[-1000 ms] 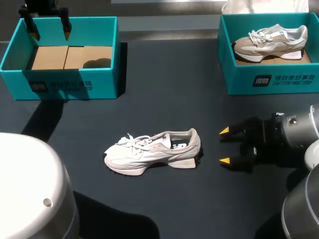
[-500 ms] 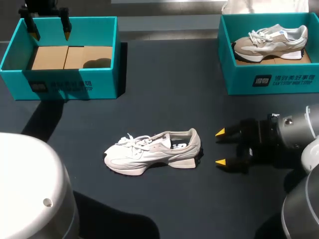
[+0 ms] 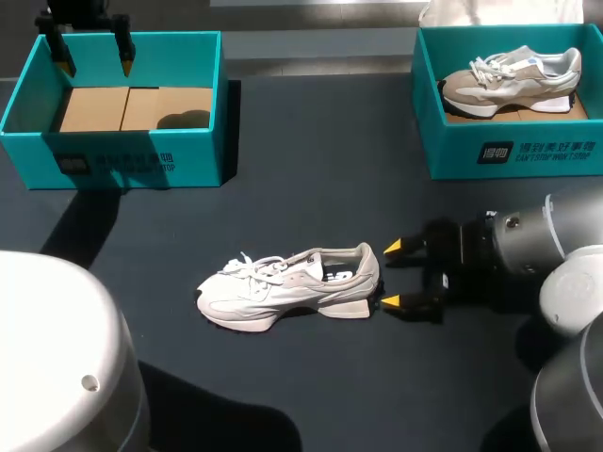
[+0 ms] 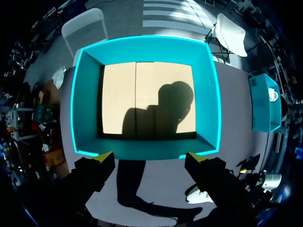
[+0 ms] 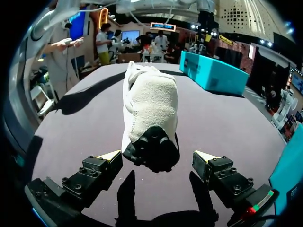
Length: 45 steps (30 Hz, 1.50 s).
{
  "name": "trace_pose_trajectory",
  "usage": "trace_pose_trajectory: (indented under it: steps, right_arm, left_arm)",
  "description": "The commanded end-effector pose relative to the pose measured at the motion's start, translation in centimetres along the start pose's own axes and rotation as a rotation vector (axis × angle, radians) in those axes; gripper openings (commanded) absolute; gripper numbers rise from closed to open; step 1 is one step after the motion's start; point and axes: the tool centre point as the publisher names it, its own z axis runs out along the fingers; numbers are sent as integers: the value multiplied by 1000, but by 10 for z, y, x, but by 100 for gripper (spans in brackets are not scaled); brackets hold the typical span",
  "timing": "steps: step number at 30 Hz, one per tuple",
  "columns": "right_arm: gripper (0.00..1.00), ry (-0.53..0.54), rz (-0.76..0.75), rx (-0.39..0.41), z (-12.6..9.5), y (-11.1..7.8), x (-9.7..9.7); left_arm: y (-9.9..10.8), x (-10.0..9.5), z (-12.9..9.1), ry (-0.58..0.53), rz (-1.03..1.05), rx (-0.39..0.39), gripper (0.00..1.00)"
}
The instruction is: Take the shoe out of the shoebox, open the shoe tongue, remove and reinsert the insole, then place the shoe into the shoebox
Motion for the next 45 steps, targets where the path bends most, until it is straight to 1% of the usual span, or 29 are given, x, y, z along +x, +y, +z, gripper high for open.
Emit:
trace_pose_trajectory:
  steps: [1,3,7,13,20,27,34,38,39,40,41,45]
  right_arm:
    - [100,33,10,14,18,5,-2]
    - [100,44,3,7,23,8,1]
    - [100,39,20,6,25,11,2]
    - [100,52,26,-5,34,24,7]
    - [100,63,30,-21,44,35,18]
    - [100,67,30,-35,58,39,23]
    - [100,79,41,-33,74,36,22]
    - [100,83,37,-26,77,35,20]
    - [45,83,37,-26,77,35,20]
    - [13,83,37,-27,77,35,20]
    - [0,96,25,-29,78,36,20]
    - [0,95,25,-29,78,37,21]
  left_arm:
    - [0,0,0,0,0,0,100]
    - [0,0,0,0,0,0,100]
    - [0,0,0,0,0,0,100]
    - [0,0,0,0,0,0,100]
    - [0,0,0,0,0,0,100]
    - [0,0,0,0,0,0,100]
    - [0,0,0,0,0,0,100]
    - [0,0,0,0,0,0,100]
    - [0,0,0,0,0,0,100]
    - [0,0,0,0,0,0,100]
    - [0,0,0,0,0,0,100]
    - [0,0,0,0,0,0,100]
